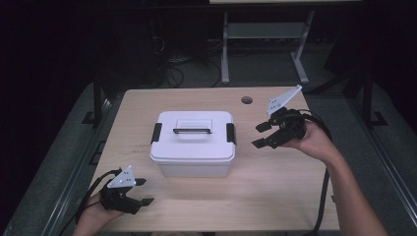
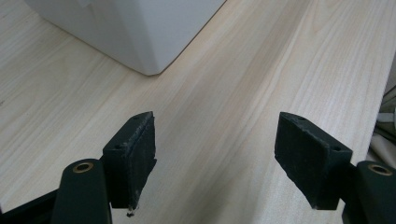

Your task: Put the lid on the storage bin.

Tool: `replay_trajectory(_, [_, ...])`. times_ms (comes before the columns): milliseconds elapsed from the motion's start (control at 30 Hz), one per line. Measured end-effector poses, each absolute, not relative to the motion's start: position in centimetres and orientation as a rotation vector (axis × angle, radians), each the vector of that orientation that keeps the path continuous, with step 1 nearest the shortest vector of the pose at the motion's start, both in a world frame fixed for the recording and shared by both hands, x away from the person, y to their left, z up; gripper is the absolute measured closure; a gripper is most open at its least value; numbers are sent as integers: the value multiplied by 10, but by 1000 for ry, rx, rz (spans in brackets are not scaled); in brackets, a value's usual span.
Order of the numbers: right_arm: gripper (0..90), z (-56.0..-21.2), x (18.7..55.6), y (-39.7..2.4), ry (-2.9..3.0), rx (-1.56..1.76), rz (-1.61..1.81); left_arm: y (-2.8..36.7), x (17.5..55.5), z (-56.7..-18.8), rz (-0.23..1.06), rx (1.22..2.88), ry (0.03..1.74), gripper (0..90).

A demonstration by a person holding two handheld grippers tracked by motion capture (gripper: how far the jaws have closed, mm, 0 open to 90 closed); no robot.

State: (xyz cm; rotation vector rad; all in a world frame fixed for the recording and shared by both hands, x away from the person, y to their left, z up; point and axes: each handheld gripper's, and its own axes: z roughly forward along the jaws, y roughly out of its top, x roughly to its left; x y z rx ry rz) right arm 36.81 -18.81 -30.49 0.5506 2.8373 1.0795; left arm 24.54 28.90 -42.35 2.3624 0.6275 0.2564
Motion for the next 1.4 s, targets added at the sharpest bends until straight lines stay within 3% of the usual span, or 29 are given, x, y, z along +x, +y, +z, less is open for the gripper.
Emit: replay_trajectory(1400, [368, -356, 346, -232, 2823, 699, 1108, 287, 247, -427, 246, 2375, 627, 288])
